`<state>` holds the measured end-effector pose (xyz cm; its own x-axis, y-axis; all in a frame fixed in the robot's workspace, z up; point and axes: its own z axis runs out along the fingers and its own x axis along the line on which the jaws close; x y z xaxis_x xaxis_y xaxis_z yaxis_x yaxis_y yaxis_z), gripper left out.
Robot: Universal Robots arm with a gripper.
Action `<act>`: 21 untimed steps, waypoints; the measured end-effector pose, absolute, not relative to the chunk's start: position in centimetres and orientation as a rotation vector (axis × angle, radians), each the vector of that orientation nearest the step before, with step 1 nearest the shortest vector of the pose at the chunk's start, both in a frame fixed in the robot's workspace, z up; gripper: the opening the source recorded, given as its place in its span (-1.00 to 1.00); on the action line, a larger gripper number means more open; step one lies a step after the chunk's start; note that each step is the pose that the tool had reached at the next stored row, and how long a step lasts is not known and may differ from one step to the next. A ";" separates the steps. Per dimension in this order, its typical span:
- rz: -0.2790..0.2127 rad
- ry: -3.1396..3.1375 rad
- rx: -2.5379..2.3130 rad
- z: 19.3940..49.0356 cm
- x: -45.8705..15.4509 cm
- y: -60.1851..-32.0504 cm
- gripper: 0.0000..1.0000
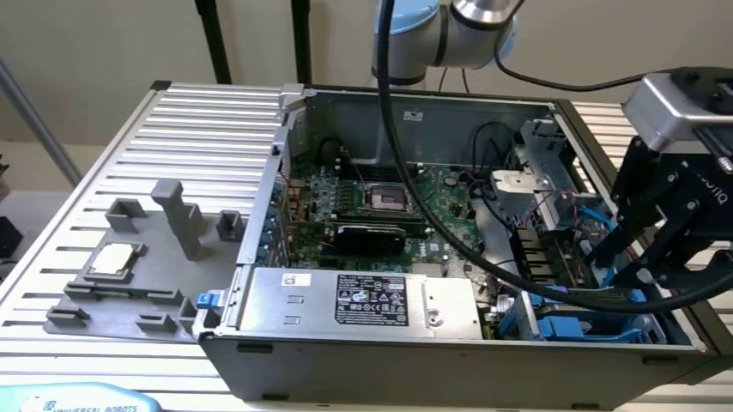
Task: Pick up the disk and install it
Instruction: 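Insert the disk into the insertion slot, then insert the first disk wire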
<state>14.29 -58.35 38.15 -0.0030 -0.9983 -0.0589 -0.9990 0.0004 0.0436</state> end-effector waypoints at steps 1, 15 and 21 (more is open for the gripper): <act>0.114 2.214 -2.211 38.5 14.5 -58.3 -0.19; 0.118 2.212 -2.216 37.3 17.2 -58.2 -0.19; 0.118 2.205 -2.224 36.2 17.3 -58.0 -0.19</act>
